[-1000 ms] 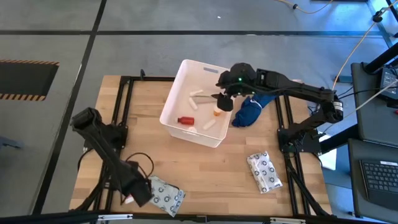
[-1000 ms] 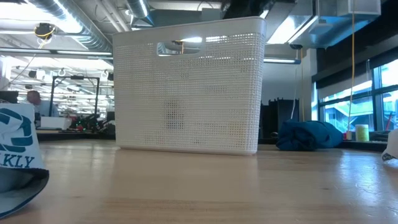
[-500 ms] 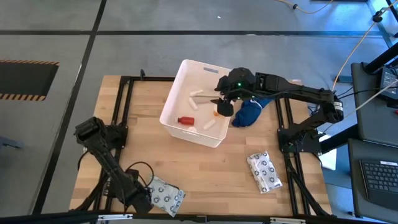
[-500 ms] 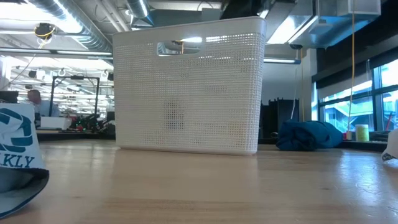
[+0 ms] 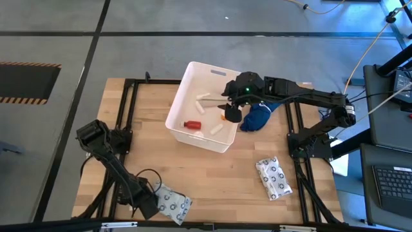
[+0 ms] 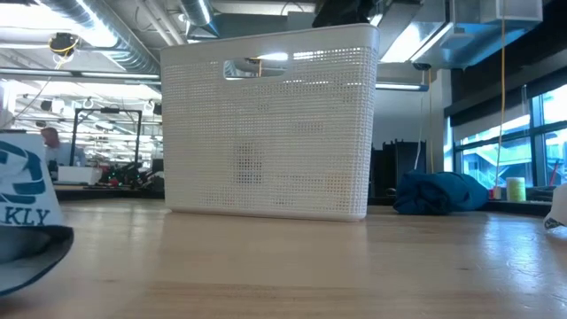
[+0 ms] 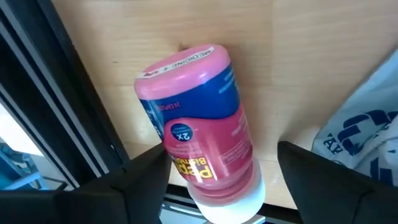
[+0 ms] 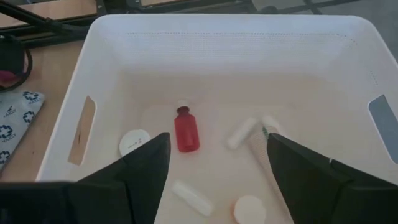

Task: Pick & place medical supplies in basket/bin
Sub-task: Put the pink pill bottle into the white basket, then put the right white mailer bag into the white basket

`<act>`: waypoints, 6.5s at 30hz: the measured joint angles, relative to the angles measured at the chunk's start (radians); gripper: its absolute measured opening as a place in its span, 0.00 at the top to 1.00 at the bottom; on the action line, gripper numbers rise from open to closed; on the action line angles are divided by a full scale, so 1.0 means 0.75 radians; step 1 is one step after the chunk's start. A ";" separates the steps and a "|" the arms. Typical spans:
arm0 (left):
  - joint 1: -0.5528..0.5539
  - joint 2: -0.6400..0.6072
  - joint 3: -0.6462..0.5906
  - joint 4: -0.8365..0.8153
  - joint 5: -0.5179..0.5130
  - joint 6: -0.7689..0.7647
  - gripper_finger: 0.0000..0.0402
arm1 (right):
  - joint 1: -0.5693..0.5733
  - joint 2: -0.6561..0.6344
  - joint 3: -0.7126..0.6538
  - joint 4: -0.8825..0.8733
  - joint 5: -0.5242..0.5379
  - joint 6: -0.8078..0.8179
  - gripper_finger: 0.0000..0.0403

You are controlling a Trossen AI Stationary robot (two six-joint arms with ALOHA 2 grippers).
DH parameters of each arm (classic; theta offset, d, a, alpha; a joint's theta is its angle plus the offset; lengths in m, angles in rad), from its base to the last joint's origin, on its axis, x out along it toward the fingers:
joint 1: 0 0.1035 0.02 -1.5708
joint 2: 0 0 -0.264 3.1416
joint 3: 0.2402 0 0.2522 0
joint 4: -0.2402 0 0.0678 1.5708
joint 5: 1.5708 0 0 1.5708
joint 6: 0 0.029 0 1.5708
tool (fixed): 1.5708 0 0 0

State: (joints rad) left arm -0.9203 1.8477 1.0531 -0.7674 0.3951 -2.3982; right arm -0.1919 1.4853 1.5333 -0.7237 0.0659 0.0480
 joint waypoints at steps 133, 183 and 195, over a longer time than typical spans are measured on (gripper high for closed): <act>1.457 0.441 1.453 -0.740 -1.295 3.885 0.38 | 0.200 -0.640 -0.677 0.365 0.084 0.569 0.33; 0.799 0.013 1.289 -0.631 -0.462 2.595 1.00 | 0.508 -0.639 -0.675 -0.529 -0.309 1.398 0.33; 0.850 0.013 1.017 -0.123 -0.572 2.709 0.99 | 0.670 -0.635 -0.932 -0.582 -0.357 1.700 0.33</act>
State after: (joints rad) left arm -0.2832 1.8572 1.8161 -0.8599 -0.0340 -0.3662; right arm 0.3109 1.0088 0.8343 -1.1601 -0.2017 1.3227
